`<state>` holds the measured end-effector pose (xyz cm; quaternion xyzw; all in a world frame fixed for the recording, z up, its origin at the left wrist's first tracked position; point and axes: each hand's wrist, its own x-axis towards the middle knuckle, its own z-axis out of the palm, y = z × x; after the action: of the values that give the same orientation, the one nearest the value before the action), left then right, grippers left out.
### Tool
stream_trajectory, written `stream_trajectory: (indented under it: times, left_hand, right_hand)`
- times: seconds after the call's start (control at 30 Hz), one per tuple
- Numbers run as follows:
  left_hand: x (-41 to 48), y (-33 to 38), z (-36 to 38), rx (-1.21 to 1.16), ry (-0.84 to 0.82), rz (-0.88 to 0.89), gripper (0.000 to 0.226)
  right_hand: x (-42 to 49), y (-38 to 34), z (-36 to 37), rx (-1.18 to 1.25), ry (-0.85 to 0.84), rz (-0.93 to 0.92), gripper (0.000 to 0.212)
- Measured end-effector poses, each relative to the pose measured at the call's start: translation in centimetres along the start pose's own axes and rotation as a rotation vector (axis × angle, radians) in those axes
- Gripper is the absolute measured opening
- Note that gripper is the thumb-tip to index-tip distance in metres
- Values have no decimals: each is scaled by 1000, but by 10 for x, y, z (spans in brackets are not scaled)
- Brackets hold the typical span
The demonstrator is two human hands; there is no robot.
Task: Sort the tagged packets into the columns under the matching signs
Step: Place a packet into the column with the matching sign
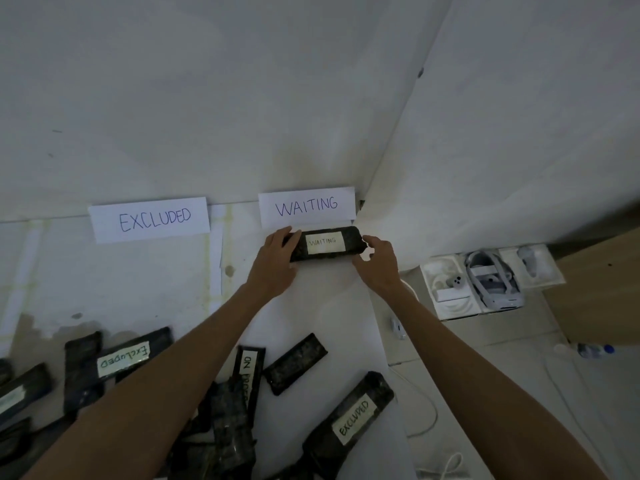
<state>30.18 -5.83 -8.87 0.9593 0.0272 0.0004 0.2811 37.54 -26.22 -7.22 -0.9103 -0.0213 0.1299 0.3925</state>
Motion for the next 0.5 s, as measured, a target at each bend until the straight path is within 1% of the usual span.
stream_trajectory:
  times: [0.07, 0.17, 0.2, 0.27, 0.33, 0.37, 0.4, 0.43, 0.5]
  left_hand:
    - [-14, 3, -3, -29, 16, 5, 71]
    - [-45, 7, -6, -92, -45, -29, 61]
    - [-58, 8, -7, -117, -73, -42, 58]
    - [-86, 9, -7, -160, -109, -60, 54]
    - [-113, 10, -8, -174, -133, -77, 52]
    - [-126, 10, -7, -174, -147, -92, 50]
    - [-138, 9, -6, -179, -161, -105, 49]
    - [-150, 9, -6, -185, -176, -114, 48]
    - [-171, 7, -6, -189, -216, -121, 46]
  right_hand:
    - [-11, -1, -1, -33, 36, -32, 49]
    - [-38, -2, -2, -108, -28, -132, 46]
    - [-49, -1, 0, -136, -86, -193, 44]
    - [-75, -3, 8, -202, -291, -313, 43]
    - [-100, -8, 20, -345, -536, -423, 52]
    - [-112, -10, 26, -464, -633, -476, 59]
    - [-123, -12, 33, -598, -687, -531, 65]
    - [-132, -12, 39, -721, -704, -584, 67]
    - [-149, -11, 50, -839, -670, -684, 59]
